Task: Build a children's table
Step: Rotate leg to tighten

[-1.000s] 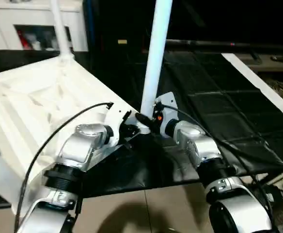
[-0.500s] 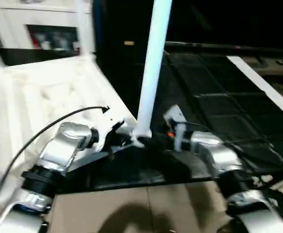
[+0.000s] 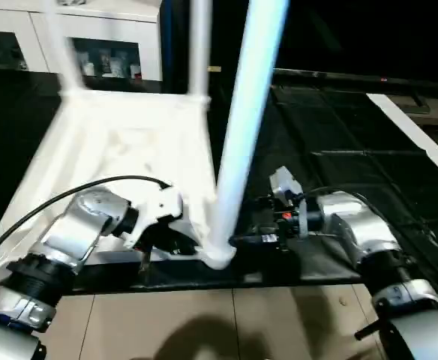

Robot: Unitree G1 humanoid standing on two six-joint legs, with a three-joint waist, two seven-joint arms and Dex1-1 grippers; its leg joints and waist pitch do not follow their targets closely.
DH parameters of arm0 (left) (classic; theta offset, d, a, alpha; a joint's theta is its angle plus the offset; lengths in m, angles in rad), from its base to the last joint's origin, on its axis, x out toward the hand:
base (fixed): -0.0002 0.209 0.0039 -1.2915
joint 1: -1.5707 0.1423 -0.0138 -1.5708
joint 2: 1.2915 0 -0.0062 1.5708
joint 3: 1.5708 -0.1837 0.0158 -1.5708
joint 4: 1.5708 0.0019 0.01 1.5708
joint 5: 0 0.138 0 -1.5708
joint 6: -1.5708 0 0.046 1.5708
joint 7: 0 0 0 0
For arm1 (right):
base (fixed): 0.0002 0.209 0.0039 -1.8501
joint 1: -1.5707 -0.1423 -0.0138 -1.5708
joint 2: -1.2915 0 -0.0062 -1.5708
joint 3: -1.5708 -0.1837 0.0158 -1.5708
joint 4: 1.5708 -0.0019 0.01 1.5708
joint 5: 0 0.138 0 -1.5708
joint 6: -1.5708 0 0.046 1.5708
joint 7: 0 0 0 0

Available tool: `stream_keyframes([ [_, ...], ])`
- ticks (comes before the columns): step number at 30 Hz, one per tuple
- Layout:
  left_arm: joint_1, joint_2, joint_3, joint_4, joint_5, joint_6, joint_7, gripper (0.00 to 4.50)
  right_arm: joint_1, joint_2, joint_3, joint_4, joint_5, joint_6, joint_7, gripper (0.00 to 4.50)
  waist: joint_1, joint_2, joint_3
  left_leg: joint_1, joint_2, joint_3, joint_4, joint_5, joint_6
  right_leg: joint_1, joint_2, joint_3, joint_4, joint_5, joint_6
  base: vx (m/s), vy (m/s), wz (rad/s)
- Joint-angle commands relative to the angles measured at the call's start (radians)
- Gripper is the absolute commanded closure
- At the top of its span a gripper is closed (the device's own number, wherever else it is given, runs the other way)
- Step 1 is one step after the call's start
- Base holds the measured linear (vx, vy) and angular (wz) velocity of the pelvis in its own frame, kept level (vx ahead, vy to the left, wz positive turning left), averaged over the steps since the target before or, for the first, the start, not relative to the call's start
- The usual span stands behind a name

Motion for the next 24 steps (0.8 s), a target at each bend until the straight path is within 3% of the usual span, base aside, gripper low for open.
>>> stream_keyframes([
  [1, -0.010, -0.018, -0.050, -0.028, -0.002, -0.013, -0.041, 4.50, -0.020, 0.001, 0.008, 0.015, 0.005, -0.004, 0.027, 0.20, -0.008, 0.012, -0.065, -0.024, -0.058, 0.059, -0.073, -0.119, 0.031, 0.086, -0.015, 0.033, -0.068, -0.196, -0.204, 0.000, 0.000, 0.00],
  [16, -0.022, -0.022, -0.059, 0.000, 0.010, -0.043, -0.049, 4.50, -0.039, 0.033, 0.027, 0.063, 0.012, -0.005, 0.087, 1.38, -0.007, 0.010, -0.063, -0.025, -0.056, 0.059, -0.074, -0.127, 0.026, 0.084, -0.016, 0.033, -0.073, -0.239, -0.187, 0.000, 0.000, 0.00],
  [24, -0.017, -0.022, -0.058, 0.002, 0.009, -0.037, -0.044, 4.50, -0.035, 0.043, 0.032, 0.055, 0.011, 0.003, 0.104, 2.24, -0.007, 0.009, -0.062, -0.026, -0.056, 0.059, -0.075, -0.124, 0.025, 0.084, -0.017, 0.033, -0.072, -0.239, -0.186, 0.000, 0.000, 0.00],
])
